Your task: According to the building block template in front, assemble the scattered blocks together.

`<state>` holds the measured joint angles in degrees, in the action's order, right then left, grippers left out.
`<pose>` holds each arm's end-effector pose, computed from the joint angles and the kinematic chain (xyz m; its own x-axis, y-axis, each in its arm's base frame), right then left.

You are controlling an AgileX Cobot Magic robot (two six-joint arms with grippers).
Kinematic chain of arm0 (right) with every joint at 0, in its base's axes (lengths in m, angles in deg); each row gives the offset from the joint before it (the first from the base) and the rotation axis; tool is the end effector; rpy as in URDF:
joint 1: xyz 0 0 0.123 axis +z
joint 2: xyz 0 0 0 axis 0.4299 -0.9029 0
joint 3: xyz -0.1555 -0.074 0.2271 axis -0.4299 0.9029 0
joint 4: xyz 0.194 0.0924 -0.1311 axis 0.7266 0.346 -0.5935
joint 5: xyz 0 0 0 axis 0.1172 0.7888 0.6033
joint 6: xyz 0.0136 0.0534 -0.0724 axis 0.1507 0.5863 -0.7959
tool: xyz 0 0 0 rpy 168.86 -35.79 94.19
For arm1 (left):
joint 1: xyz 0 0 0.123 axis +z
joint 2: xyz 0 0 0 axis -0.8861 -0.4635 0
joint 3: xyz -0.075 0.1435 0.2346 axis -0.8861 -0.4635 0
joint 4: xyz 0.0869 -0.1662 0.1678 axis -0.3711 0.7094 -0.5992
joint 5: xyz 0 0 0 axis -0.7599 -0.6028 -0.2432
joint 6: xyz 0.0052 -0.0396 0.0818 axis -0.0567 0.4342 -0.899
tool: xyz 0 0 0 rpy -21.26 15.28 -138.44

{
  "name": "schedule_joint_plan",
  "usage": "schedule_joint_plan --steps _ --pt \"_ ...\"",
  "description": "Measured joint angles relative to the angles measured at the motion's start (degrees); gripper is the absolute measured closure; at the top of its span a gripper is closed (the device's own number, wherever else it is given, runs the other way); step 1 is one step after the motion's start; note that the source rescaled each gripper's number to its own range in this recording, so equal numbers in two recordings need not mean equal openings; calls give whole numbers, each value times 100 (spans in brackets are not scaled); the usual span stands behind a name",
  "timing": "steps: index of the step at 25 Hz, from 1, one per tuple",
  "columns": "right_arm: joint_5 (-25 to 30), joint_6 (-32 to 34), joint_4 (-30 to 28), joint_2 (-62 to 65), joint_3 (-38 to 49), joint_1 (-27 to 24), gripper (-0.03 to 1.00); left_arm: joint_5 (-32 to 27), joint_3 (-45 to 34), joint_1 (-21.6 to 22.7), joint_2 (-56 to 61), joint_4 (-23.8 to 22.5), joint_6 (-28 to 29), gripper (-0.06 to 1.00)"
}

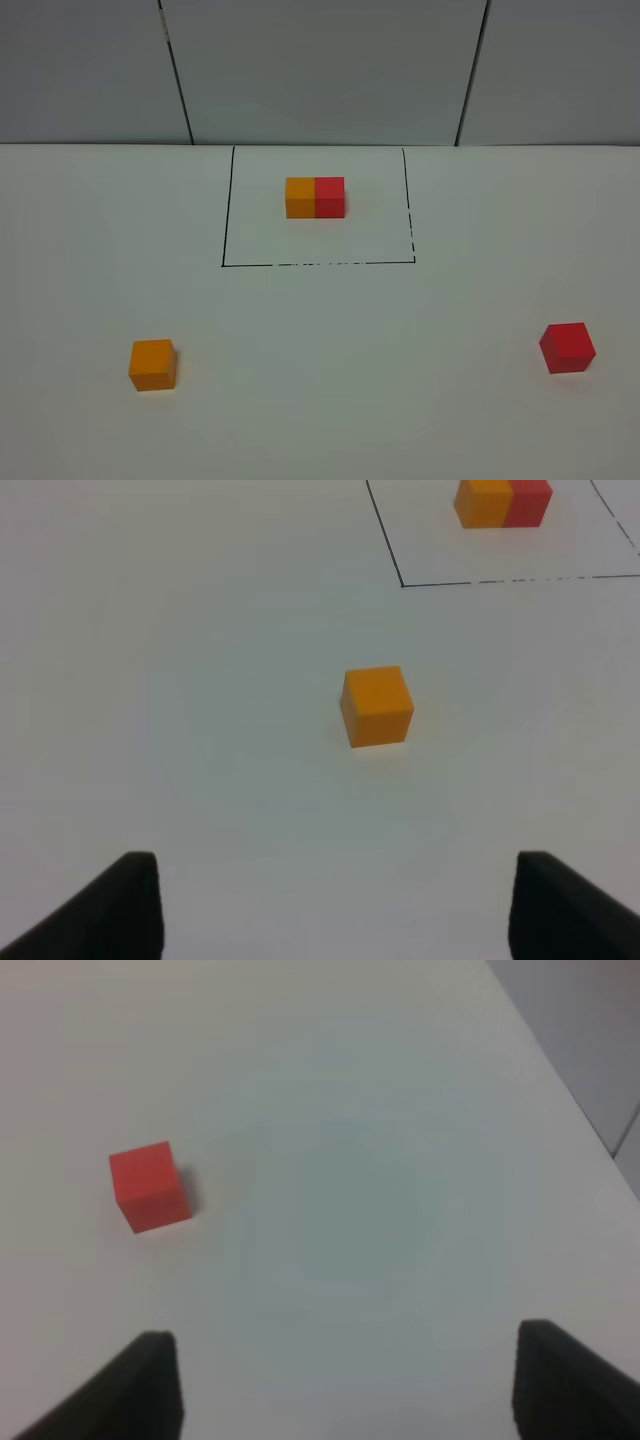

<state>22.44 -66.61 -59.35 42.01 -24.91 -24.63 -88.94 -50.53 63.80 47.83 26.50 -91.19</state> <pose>0.0030 -0.0147 0.2781 -0.4748 0.1274 -0.8708 0.1938 0.9803 0.0377 -0.0051 -0.0121 0.2814 -0.4183 -0.0119 -0.9082 0.0943 0.9939 -0.0565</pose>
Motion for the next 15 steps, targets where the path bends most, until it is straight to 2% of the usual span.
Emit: schedule_joint_plan --steps 15 --pt "0 0 0 0 0 0 54 0 0 0 0 0 0 12"
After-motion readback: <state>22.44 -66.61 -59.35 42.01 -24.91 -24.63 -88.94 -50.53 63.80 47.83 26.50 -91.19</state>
